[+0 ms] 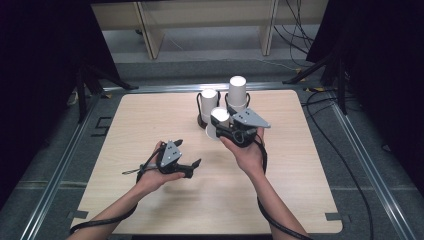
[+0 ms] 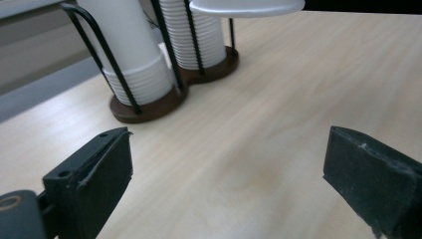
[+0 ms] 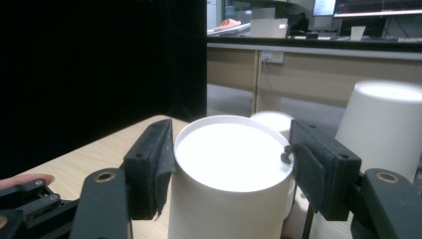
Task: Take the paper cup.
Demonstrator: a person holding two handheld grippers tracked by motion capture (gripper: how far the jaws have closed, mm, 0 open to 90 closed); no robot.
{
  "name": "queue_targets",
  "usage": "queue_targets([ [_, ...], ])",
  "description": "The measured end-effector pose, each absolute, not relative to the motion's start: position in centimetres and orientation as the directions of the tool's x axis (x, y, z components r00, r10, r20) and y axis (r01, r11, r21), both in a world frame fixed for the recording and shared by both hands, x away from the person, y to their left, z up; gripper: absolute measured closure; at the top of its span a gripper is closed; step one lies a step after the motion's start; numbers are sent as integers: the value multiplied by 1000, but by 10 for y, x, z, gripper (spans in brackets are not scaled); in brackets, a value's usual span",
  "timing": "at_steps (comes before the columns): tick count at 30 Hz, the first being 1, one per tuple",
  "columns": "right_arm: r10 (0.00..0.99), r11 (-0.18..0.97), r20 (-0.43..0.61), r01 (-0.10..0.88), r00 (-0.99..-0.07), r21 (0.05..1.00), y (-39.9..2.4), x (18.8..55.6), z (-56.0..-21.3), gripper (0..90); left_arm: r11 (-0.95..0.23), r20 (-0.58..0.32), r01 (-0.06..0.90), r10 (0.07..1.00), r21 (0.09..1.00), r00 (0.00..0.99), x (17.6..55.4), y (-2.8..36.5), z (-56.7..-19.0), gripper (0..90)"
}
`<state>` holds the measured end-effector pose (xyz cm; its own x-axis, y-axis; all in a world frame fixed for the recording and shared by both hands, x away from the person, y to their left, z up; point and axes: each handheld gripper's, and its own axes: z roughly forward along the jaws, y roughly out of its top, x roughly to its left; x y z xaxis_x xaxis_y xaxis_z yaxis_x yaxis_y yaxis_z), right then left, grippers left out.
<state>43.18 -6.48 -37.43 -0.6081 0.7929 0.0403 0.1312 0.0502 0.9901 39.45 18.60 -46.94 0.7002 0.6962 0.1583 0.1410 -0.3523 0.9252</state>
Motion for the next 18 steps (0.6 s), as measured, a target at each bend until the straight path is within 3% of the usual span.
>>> queue_targets([
  [8,792,19,93,177,-604,984,-74,409,-397,366,-282,95,148,694,948,714,374,200,-473,51],
  [18,788,-41,164,216,-594,976,-81,395,-409,366,-272,88,145,689,951,719,362,207,-477,51],
])
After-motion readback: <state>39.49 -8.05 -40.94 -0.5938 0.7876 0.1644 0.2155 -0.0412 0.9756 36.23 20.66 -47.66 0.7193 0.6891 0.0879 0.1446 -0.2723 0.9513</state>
